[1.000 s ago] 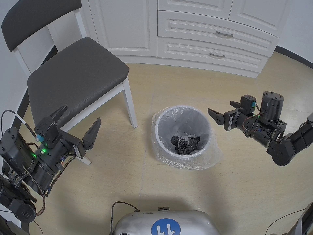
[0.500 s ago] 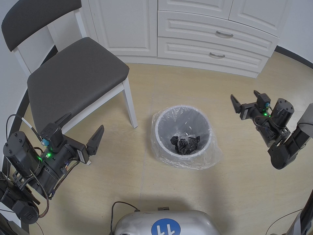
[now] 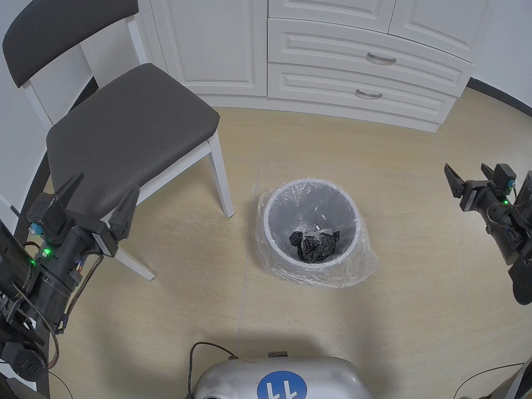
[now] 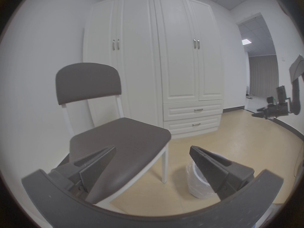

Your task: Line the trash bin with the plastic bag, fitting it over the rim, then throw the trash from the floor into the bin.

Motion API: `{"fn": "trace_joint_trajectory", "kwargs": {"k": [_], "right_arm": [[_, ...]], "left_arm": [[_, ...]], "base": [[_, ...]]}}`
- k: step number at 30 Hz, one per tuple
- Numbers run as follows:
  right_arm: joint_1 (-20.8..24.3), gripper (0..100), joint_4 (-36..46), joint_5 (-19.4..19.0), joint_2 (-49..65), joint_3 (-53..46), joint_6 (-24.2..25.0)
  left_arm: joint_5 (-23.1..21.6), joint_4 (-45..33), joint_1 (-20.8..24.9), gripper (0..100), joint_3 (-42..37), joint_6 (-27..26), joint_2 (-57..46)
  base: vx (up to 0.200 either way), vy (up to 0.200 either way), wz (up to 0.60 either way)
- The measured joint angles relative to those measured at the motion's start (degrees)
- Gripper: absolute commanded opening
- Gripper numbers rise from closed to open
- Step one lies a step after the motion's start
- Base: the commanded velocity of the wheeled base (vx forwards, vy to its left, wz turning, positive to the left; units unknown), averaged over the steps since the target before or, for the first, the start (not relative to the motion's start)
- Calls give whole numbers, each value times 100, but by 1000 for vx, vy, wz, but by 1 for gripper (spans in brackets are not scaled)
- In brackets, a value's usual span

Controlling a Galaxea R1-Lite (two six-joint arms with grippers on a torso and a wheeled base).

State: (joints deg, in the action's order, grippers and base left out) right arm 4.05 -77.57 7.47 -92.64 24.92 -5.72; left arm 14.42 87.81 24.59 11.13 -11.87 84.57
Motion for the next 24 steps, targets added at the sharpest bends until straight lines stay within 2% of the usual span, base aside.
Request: {"fn": "trace_joint_trajectory", "kwargs": {"k": [9,17,24], "right_arm": [[-395,100,696,10,1395,-1078,894],[-1203,100,1407,-34,2541,-1451,1047],[-1396,100,2239,-55,3817,-1536,1250]], "left_arm": [[150,-2,-668,100,-345,117,-736],[350,-28,-974,100,-695,126,-1453],[383,-272,-1051,100,-769,39,-2041]], "base": [[0,0,0],[0,0,0],[0,0,0]]}}
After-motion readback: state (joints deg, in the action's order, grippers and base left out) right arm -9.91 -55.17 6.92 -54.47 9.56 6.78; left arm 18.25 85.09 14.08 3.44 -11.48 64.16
